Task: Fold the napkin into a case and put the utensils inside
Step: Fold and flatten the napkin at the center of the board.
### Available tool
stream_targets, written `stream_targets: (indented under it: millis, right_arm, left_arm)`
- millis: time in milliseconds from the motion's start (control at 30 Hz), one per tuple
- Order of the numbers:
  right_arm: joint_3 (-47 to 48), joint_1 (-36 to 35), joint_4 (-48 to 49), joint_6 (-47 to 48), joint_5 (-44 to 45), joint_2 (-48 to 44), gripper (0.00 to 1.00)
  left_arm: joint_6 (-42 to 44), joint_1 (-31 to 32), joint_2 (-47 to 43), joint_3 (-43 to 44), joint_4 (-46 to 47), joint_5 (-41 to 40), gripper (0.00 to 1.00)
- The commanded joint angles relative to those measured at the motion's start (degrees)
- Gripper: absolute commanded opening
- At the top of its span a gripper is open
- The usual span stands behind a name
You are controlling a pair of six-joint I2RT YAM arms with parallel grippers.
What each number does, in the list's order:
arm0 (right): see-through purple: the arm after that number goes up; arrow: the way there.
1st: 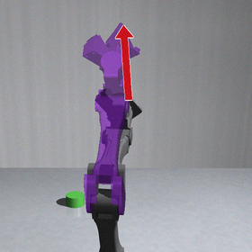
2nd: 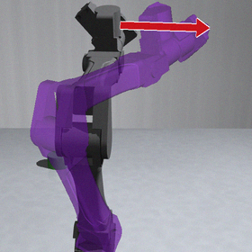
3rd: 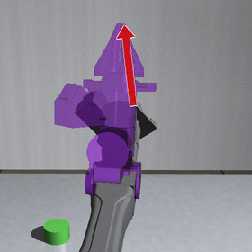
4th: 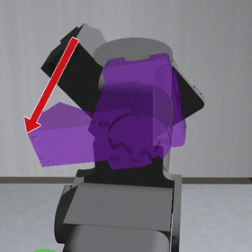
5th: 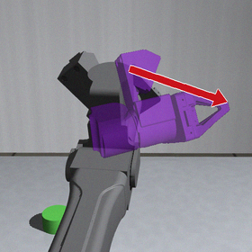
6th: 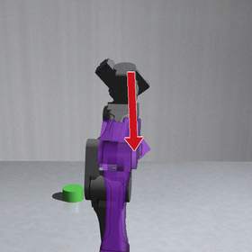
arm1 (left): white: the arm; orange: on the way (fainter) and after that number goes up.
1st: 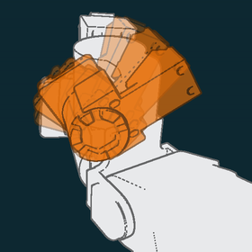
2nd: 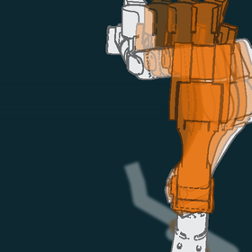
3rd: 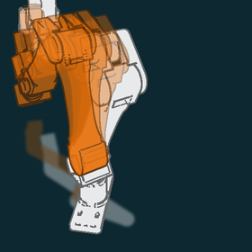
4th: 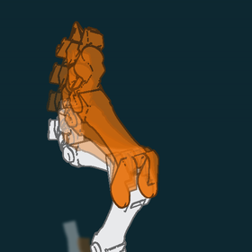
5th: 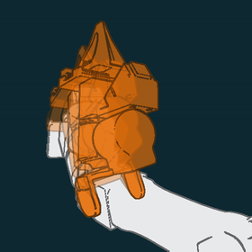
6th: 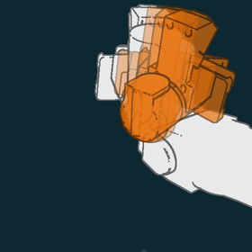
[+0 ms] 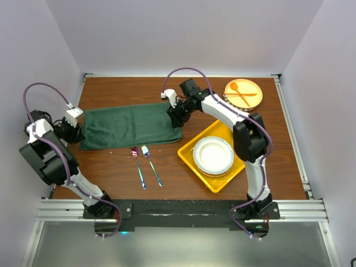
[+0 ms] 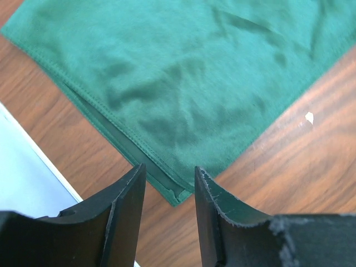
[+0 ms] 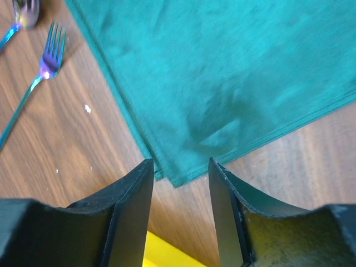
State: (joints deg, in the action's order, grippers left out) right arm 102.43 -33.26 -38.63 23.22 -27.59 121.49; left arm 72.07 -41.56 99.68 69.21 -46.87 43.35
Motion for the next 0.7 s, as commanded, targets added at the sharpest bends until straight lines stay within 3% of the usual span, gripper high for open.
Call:
stream_targets:
  millis: [0, 67, 333, 667]
  right_arm:
    - [4.18, -0.14, -2.32, -4.41, 2.37, 3.48, 0.45]
    - [4.70, -0.14, -3.20, -4.68, 2.63, 4.10, 0.41]
    - [2.07, -0.41, -4.08, -5.91, 1.40, 1.30, 0.43]
    - [1.89, -0.58, -5.22, -4.24, 3.25, 1.03, 0.52]
  left_arm:
    - [-16.42, 2.53, -1.15, -2.23, 9.77, -4.58, 0.45]
    - [-21.24, 3.85, -1.59, -4.16, 13.19, -9.76, 0.45]
    - [-30.58, 5.44, -4.84, -9.26, 17.16, -21.62, 0.40]
    - [-34.37, 5.53, -5.55, -10.94, 18.31, -24.90, 0.40]
